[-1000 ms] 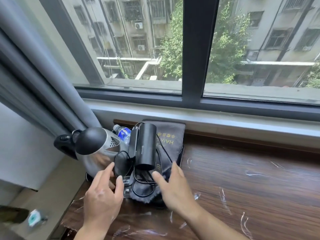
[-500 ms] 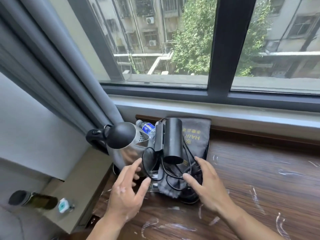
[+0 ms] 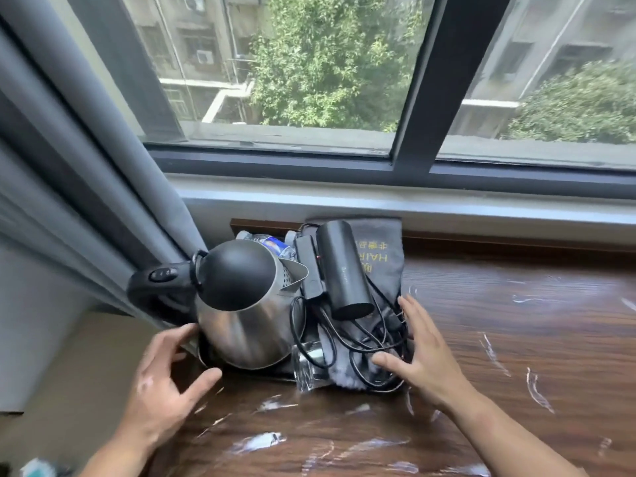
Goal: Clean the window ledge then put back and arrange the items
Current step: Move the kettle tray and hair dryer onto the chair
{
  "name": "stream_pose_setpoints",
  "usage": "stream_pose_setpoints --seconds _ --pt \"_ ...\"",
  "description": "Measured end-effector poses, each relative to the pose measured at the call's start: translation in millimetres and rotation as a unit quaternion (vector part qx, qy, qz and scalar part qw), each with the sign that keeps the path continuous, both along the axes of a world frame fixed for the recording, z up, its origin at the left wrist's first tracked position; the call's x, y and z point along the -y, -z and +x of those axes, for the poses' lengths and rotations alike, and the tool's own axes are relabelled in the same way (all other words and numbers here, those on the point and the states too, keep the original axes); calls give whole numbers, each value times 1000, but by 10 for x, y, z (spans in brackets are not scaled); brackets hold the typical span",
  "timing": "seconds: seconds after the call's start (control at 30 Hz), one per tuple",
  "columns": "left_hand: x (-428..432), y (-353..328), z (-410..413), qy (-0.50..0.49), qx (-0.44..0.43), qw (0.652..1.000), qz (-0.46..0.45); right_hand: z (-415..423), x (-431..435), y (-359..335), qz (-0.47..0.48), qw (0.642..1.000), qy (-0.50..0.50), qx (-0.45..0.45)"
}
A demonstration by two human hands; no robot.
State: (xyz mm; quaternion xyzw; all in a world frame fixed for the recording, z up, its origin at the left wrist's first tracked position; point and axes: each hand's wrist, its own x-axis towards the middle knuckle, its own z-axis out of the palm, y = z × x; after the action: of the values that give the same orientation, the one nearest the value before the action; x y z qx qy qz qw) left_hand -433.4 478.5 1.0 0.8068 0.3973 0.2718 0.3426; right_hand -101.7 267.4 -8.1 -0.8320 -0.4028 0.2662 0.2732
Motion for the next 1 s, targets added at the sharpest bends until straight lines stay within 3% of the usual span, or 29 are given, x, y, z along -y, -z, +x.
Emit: stream_pose_setpoints --seconds 0.2,0.4,0.57,0.67,1.0 --pt "-189 179 137 -46 18 999 -11 -47 14 46 -2 1000 25 8" --pt "-536 138 89 49 10 999 -20 -82 -56 15 -3 999 37 -34" --pt "-583 223 -15 88 -14 984 -153 -61 -74 -19 -4 996 39 -74" --pt "-556 252 57 94 -38 979 -179 -33 -135 17 1 996 32 -81" --pt "-557 263 302 72 44 976 -202 -120 -194 15 13 994 66 -81"
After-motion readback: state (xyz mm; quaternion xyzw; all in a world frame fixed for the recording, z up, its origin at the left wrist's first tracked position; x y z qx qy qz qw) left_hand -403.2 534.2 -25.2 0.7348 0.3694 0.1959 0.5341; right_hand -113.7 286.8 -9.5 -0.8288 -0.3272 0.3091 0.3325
